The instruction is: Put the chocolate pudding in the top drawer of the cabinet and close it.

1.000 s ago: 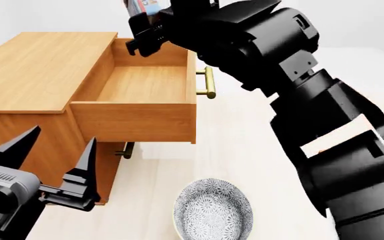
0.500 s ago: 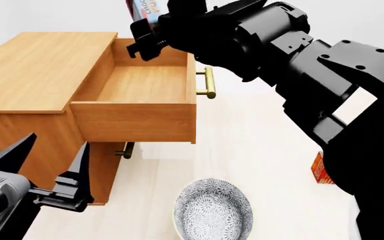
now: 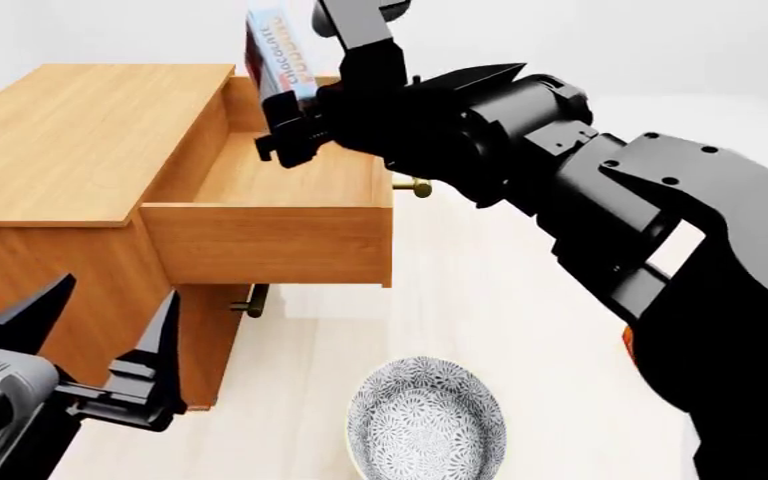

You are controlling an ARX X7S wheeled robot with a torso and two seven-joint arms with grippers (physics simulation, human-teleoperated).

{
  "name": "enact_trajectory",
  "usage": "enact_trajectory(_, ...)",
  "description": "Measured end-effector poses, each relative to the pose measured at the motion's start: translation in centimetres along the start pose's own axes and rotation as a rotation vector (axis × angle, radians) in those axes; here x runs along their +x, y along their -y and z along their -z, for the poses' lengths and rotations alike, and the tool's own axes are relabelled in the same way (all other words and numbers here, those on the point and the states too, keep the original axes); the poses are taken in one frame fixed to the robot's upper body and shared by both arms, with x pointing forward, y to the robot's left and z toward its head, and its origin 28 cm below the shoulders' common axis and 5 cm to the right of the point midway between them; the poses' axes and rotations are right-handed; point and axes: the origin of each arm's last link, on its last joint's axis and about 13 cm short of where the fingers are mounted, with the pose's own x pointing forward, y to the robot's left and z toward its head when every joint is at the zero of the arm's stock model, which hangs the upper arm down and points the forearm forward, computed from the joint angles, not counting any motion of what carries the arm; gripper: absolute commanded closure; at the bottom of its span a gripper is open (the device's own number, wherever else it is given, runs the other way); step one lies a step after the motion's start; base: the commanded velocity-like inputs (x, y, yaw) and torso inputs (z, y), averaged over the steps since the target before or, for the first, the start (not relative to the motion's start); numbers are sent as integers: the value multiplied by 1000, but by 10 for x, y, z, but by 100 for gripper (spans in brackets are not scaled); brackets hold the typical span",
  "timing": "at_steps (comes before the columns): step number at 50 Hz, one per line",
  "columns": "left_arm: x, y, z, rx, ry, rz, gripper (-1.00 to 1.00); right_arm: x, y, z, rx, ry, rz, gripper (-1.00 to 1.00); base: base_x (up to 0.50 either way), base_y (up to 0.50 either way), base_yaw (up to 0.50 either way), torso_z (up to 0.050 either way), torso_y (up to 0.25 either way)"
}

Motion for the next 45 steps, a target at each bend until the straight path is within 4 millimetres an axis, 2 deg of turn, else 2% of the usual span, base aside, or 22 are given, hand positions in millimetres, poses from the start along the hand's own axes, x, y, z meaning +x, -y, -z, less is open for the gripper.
enact_trajectory(11, -2, 1, 0, -5, -7, 3, -100, 2, 1, 6, -10, -12, 16, 100, 0, 0, 0, 0, 0)
enact_trajectory(24, -2, 1, 1, -8, -16, 8, -100, 1, 4, 19, 8, -115, 54, 100, 0, 0, 0, 0, 0)
enact_trajectory(32, 0, 0, 2, -10, -21, 11, -100, 1, 6, 19, 16, -125, 66, 100, 0, 0, 0, 0, 0)
enact_trajectory(33, 0, 0, 3, -10, -22, 11, -100, 1, 6, 19, 16, -126, 66, -100, 0, 0, 0, 0, 0)
enact_trajectory(45, 2, 0, 4, -12, -25, 14, -100, 2, 8, 20, -2, -106, 92, -100, 0, 0, 0, 0, 0)
